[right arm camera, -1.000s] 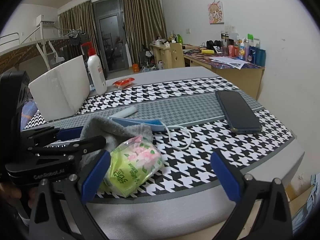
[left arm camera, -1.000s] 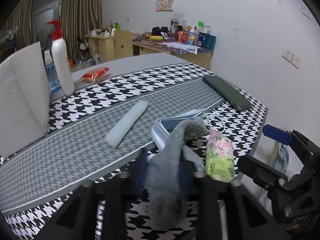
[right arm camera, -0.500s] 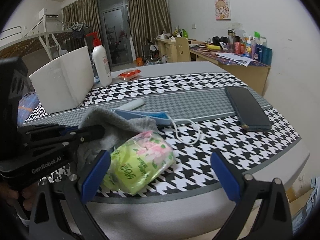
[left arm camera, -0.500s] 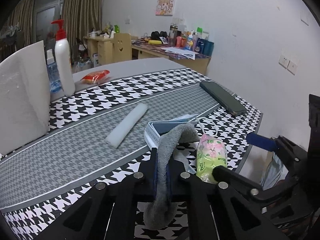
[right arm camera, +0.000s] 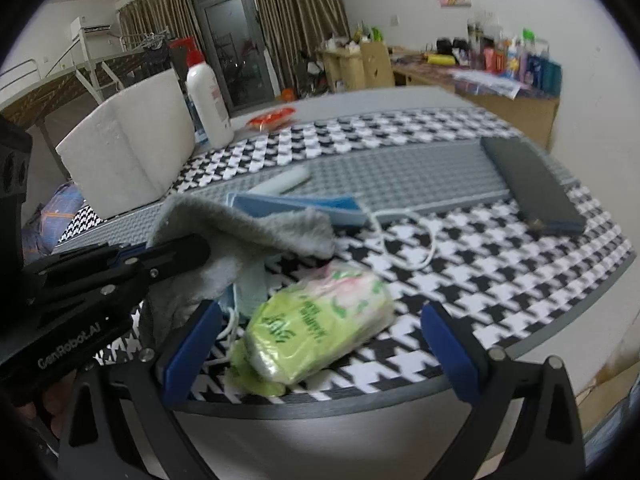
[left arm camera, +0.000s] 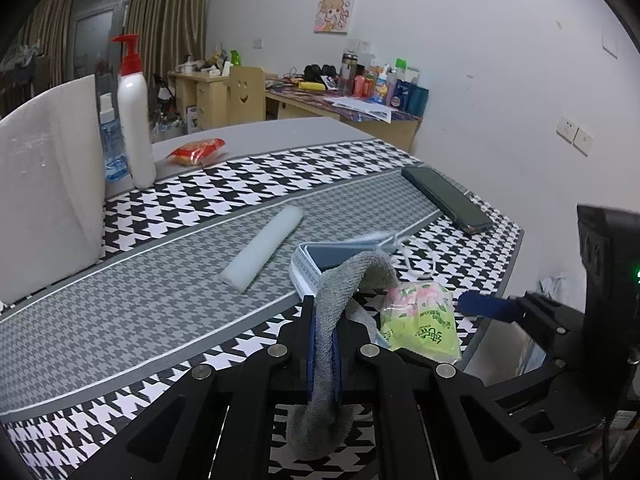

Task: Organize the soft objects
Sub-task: 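Grasp the grey sock with the left tool while the right tool grasps the tissue packet, then carry the sock with the left tool while the right tool carries the packet to the box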

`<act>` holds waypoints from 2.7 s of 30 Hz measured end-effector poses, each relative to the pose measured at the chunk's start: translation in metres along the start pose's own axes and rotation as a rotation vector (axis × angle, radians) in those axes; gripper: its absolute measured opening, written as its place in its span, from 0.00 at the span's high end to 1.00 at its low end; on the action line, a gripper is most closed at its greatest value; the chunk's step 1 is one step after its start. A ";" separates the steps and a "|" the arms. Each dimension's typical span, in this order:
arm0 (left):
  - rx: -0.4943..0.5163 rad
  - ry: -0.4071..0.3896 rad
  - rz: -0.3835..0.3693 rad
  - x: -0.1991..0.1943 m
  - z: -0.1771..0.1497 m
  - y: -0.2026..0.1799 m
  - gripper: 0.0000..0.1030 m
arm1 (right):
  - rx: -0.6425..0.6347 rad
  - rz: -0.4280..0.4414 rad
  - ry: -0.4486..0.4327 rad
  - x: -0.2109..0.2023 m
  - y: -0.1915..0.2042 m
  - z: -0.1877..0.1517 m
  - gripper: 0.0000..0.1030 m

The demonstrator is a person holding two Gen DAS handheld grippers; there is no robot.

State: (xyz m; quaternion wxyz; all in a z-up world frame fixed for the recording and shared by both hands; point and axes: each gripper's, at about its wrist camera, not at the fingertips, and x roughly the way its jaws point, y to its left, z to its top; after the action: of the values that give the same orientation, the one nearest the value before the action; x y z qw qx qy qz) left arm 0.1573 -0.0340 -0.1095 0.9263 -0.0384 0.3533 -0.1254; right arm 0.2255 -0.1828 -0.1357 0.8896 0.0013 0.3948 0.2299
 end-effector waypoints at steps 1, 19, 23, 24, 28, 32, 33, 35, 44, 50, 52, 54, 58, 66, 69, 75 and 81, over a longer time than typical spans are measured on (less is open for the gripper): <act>-0.004 -0.005 0.003 -0.002 0.000 0.002 0.93 | 0.000 0.002 0.002 0.001 0.001 -0.001 0.04; 0.006 -0.041 0.014 -0.014 -0.004 0.002 0.93 | -0.028 -0.057 0.033 -0.002 0.011 -0.006 0.60; 0.004 -0.063 0.023 -0.020 -0.004 0.003 0.93 | -0.036 -0.070 0.023 -0.009 0.012 -0.006 0.61; 0.008 -0.063 0.029 -0.021 -0.004 0.003 0.93 | -0.039 -0.071 0.016 -0.011 0.013 -0.006 0.61; 0.017 -0.055 0.049 -0.020 -0.004 0.002 0.84 | -0.045 -0.076 0.003 -0.015 0.013 -0.006 0.61; 0.031 -0.073 0.066 -0.023 -0.004 -0.002 0.56 | -0.040 -0.076 0.004 -0.017 0.012 -0.008 0.61; 0.035 -0.084 0.073 -0.024 -0.003 -0.003 0.55 | -0.039 -0.076 0.003 -0.017 0.011 -0.009 0.61; 0.045 -0.093 0.078 -0.024 -0.002 -0.006 0.55 | -0.037 -0.074 -0.002 -0.019 0.010 -0.009 0.61; 0.052 -0.056 0.066 -0.020 -0.003 -0.009 0.93 | -0.036 -0.080 -0.024 -0.026 0.008 -0.009 0.62; 0.052 -0.081 0.049 -0.034 0.001 -0.012 0.93 | -0.046 -0.083 -0.058 -0.038 0.011 -0.008 0.62; 0.052 -0.096 0.048 -0.040 0.005 -0.012 0.93 | -0.053 -0.088 -0.072 -0.043 0.014 -0.006 0.62; 0.051 -0.106 0.046 -0.045 0.008 -0.013 0.93 | -0.057 -0.086 -0.082 -0.046 0.014 -0.004 0.62; 0.041 -0.132 0.045 -0.058 0.015 -0.011 0.93 | -0.070 -0.083 -0.108 -0.054 0.018 0.002 0.62; 0.031 -0.179 0.080 -0.080 0.022 -0.006 0.93 | -0.106 -0.067 -0.160 -0.068 0.028 0.012 0.62; 0.031 -0.194 0.094 -0.086 0.025 -0.004 0.93 | -0.121 -0.058 -0.175 -0.072 0.033 0.016 0.62; 0.013 -0.222 0.124 -0.099 0.033 0.006 0.93 | -0.151 -0.039 -0.201 -0.076 0.043 0.025 0.62; 0.009 -0.250 0.147 -0.111 0.041 0.015 0.93 | -0.174 -0.019 -0.226 -0.079 0.052 0.035 0.62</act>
State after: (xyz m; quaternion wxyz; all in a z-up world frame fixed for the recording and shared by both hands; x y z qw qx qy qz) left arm 0.1077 0.0081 -0.0101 0.9699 -0.0238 0.2364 -0.0532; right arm 0.1831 -0.1627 -0.0466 0.9273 -0.0535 0.2707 0.2531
